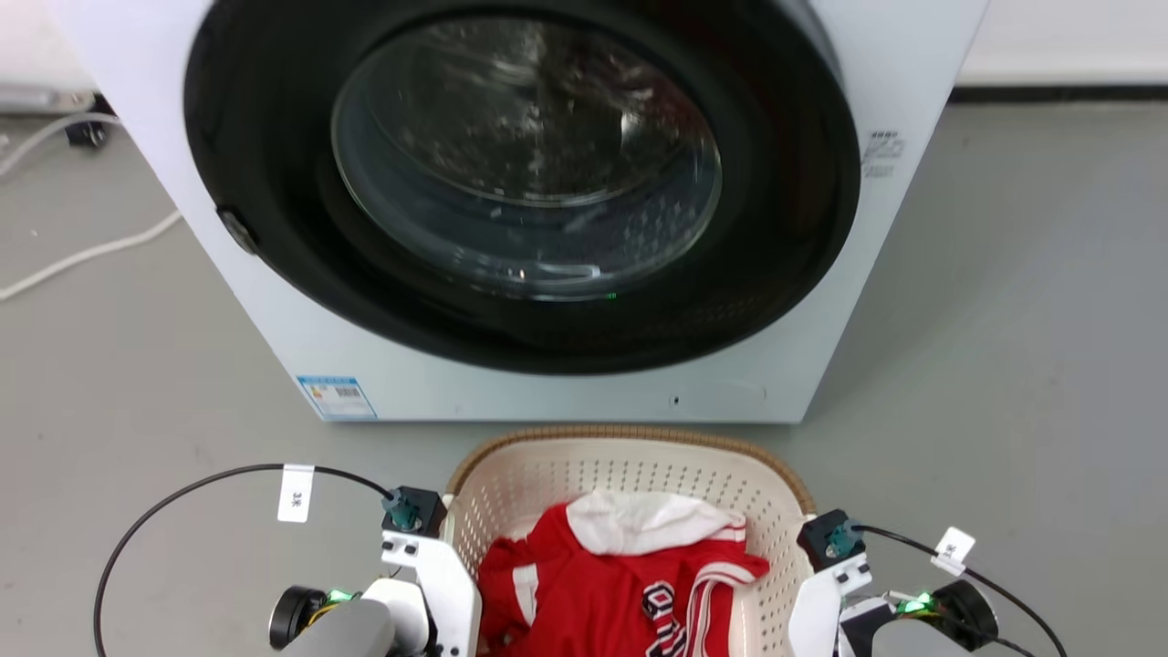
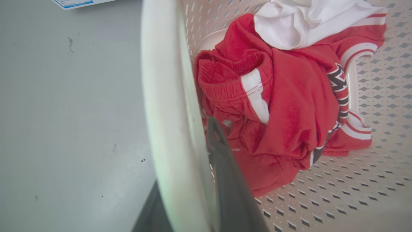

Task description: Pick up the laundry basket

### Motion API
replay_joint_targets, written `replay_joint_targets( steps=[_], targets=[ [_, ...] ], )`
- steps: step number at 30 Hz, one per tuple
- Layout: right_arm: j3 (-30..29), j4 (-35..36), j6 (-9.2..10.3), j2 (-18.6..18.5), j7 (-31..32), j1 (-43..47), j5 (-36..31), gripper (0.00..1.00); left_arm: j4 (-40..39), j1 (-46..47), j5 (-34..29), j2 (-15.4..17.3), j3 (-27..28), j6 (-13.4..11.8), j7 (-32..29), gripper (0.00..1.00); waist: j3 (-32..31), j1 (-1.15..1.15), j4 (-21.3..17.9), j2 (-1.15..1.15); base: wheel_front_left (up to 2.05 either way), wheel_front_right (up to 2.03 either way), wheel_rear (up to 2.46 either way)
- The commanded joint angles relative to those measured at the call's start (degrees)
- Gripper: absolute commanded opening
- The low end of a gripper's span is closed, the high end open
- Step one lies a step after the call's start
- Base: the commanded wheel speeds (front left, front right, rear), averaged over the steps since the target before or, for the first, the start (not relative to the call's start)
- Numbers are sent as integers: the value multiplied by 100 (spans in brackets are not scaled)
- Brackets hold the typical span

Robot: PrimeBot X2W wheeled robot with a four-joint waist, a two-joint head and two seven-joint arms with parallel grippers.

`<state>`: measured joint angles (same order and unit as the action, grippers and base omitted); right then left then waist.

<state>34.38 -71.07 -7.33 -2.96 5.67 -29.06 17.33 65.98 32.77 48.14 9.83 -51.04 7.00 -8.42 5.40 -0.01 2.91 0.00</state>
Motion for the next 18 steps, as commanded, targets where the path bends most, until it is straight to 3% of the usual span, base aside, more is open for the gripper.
replay_joint_targets(
  steps=[1,18],
  targets=[
    [142,21,-28,15,47,104,13,0,-111,1,41,6,-47,75,5,0,-178,1,19,0,0,0,0],
    [1148,9,-29,5,599,-59,886,0,-359,121,787,407,-696,75,-786,0,-678,1,11,0,0,0,0]
  ],
)
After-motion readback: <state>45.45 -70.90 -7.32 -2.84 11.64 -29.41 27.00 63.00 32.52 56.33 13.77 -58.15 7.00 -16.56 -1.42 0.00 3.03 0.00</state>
